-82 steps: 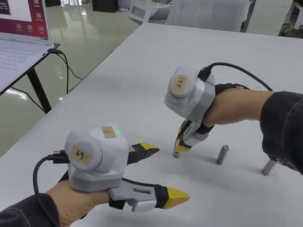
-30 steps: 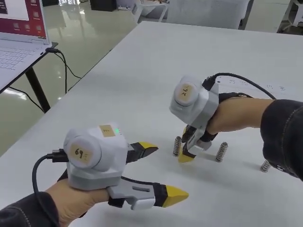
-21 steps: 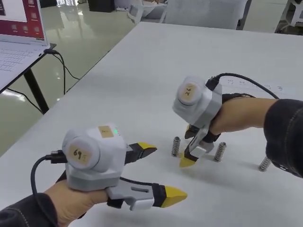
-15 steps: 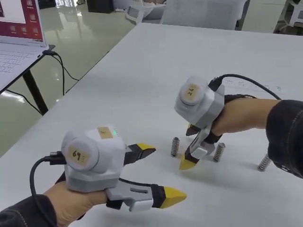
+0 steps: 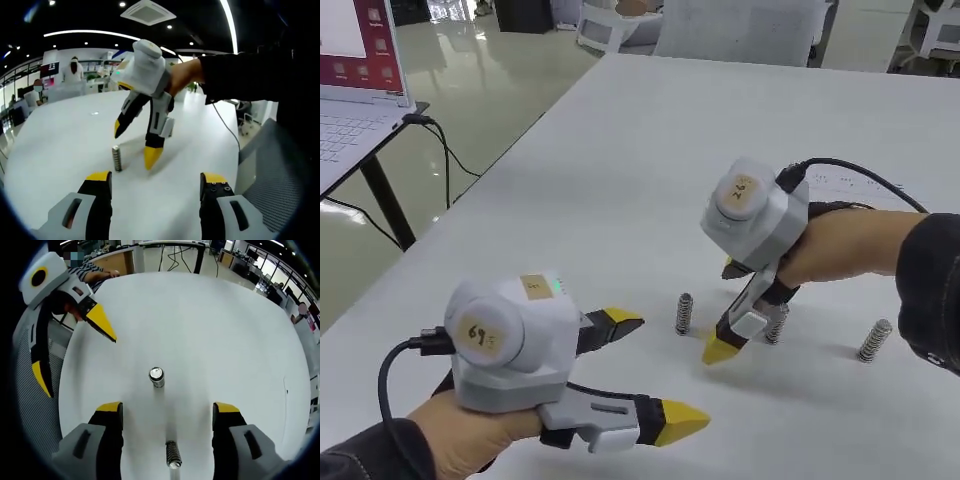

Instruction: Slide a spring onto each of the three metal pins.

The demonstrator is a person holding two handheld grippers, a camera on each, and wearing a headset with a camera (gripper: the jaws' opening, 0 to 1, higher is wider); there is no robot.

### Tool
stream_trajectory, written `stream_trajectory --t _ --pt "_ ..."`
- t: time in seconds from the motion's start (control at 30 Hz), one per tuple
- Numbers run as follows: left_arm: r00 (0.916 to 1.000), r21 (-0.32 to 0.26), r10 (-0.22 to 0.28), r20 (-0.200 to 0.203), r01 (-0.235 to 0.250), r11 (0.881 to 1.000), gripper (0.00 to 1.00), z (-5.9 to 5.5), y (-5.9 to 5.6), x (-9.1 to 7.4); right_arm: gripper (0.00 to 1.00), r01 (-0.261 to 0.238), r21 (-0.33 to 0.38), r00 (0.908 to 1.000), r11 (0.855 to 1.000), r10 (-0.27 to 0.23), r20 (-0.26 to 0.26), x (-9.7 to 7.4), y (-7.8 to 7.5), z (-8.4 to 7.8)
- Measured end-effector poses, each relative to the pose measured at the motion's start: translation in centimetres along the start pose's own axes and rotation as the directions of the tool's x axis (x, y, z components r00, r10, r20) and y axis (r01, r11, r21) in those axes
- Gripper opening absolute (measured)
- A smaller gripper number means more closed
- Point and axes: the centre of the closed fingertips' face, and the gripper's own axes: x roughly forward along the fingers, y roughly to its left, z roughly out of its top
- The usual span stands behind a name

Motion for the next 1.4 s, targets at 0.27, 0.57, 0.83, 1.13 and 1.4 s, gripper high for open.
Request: stream_trajectory --t 0.27,0.57,0.83,1.13,1.4 --pt "1.0 0.0 -0.002 -0.003 0.002 1.0 0.67 -0.1 -0.1 0.0 0.75 0.006 0.022 1.0 1.0 -0.006 0.006 -0.4 0.0 -0.8" --pt "1.0 -0.001 -0.003 -0.007 0.003 1.0 0.68 -0.2 -0.1 0.1 0.77 0.025 0.049 0.9994 0.998 -0.027 0.022 -1.3 -0.5 -1.7" --pt "0.9999 0.0 -0.003 -0.01 0.003 1.0 0.68 -0.2 -0.2 0.1 0.78 0.043 0.079 0.9984 0.996 -0.045 0.033 -1.8 -0.8 -3.0" --pt "0.9999 0.0 -0.002 -0.014 0.002 1.0 0.68 -0.3 -0.2 0.2 0.79 0.066 0.111 0.9963 0.992 -0.071 0.048 -2.6 -1.2 -4.2" --pt "0.9999 0.003 -0.003 -0.016 0.003 1.0 0.68 -0.3 -0.3 0.3 0.8 0.092 0.145 0.9919 0.985 -0.104 0.074 -3.5 -1.6 -5.0"
